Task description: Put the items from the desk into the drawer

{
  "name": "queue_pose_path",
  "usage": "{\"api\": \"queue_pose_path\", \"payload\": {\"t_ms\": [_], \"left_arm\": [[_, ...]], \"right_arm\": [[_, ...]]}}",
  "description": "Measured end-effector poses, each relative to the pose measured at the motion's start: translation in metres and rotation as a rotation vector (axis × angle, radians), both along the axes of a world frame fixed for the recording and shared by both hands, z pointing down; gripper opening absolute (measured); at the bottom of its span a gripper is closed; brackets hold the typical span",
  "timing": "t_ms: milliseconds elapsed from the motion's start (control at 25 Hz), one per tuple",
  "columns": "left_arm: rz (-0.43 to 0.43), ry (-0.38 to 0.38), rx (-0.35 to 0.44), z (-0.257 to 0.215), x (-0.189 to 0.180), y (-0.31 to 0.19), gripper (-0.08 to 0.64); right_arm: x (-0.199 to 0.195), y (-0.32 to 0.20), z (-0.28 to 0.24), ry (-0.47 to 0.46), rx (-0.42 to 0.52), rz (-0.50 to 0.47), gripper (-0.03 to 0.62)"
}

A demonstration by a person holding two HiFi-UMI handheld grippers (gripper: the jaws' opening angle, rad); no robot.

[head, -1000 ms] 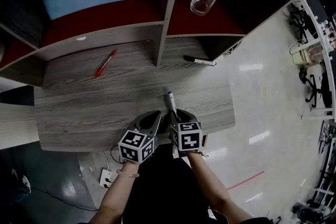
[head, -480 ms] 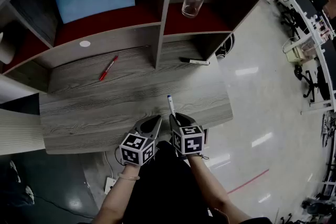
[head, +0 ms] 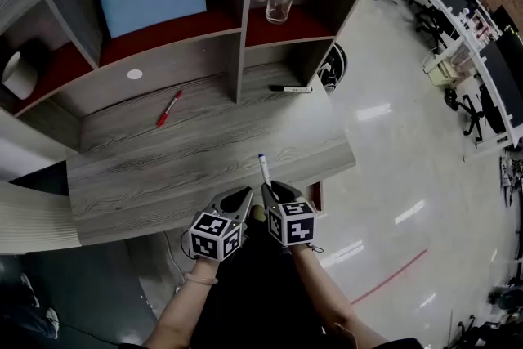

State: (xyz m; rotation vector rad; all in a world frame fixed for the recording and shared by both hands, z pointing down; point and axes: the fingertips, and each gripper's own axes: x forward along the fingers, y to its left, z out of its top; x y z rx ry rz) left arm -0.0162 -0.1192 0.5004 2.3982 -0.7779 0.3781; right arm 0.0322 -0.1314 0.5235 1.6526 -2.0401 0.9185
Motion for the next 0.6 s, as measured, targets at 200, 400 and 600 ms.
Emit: {"api": "queue_pose_path", "payload": {"t_ms": [200, 400, 600], "left_arm": [[0.062, 0.010, 0.016, -0.003, -0.003, 0.030, -0.002], [0.127, 0.022, 0.019, -0.002, -0.003, 0.062, -0.002], [0.176, 0.035, 0.019, -0.007, 0.004, 0.093, -0.002]], "right_arm": [[-0.008, 0.033, -0.003, 0.001, 0.012, 0.042, 0.077], [-0.016, 0.067, -0.005, 0.008, 0.023, 0.078, 0.077], [-0.014, 0.100, -0.007, 0.016, 0.015, 0.118, 0.077]]}}
